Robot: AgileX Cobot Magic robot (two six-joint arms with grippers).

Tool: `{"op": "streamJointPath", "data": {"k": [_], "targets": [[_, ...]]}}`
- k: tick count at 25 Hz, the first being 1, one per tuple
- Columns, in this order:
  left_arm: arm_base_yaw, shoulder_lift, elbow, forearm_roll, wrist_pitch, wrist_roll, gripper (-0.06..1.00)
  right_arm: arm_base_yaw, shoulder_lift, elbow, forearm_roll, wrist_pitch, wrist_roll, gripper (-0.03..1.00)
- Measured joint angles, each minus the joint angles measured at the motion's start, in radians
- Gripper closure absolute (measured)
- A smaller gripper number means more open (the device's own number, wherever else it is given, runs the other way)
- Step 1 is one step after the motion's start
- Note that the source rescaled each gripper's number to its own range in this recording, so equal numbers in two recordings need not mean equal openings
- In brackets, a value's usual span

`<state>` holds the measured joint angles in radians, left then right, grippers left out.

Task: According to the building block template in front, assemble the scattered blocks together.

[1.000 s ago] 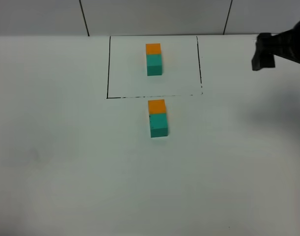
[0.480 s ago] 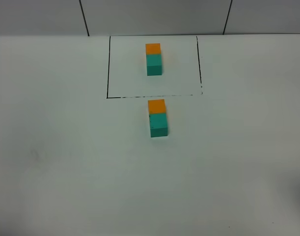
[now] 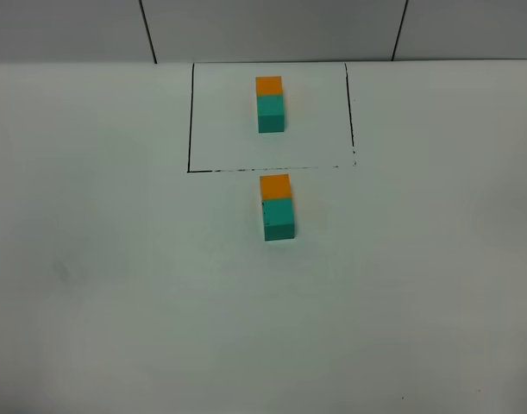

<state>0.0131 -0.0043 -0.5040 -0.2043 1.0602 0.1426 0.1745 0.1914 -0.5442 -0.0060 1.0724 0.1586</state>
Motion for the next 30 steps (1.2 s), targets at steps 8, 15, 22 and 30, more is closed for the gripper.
{"op": "streamJointPath", "data": {"k": [8,15,22,30], "targets": [[0.0,0.0,0.0,0.0,0.0,0.0,0.11,0.0,-0.175,0.052,0.04,-0.015,-0.05,-0.01],[0.0,0.001,0.0,0.0,0.0,0.0,0.11,0.0,-0.196,0.052,0.055,-0.015,-0.063,0.2],[0.0,0.001,0.0,0.0,0.0,0.003,0.11,-0.043,-0.196,0.053,0.055,-0.015,-0.063,0.26],[0.0,0.001,0.0,0.0,0.0,0.004,0.11,-0.083,-0.196,0.053,0.065,-0.015,-0.063,0.26]]}}
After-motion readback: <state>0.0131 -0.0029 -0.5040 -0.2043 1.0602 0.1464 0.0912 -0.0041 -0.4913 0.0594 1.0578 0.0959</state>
